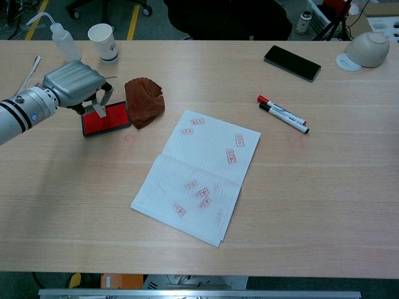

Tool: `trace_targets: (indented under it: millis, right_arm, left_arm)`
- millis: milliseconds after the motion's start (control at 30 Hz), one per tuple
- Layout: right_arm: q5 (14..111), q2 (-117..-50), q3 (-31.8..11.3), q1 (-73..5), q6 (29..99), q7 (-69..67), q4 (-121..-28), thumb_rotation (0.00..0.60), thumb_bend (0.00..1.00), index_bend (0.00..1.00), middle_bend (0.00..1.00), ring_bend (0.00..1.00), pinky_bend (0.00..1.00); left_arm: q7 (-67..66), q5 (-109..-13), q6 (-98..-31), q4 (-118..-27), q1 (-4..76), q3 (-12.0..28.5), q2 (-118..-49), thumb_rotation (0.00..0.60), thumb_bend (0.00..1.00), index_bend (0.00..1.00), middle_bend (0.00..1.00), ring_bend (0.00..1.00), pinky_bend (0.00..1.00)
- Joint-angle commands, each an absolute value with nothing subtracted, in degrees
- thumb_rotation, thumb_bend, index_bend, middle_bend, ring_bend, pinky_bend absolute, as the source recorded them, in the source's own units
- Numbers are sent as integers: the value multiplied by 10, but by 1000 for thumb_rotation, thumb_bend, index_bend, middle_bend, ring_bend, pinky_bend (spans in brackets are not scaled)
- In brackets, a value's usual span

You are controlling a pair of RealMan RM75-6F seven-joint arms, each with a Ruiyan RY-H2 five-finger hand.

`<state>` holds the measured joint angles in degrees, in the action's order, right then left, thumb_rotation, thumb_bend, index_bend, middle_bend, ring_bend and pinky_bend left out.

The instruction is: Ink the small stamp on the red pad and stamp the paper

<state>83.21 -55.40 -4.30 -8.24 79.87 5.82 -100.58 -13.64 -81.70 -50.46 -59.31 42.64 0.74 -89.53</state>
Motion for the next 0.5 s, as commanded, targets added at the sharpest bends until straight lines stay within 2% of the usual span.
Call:
trace_targets:
  millis: [33,500]
  right_arm:
    - [832,-554,-43,-82,799,59,-1007,600,186,246,314,193,242]
    - [826,-553,-44,-82,797,63,-1010,600,186,246,314,193,242]
  left_arm:
    - [-130,-829,-508,-567,426,0,-912,600,310,546,1000,1000,1000]
    - [-118,-850,-508,-493,427,-9,-953,600,310,546,1000,1000,1000]
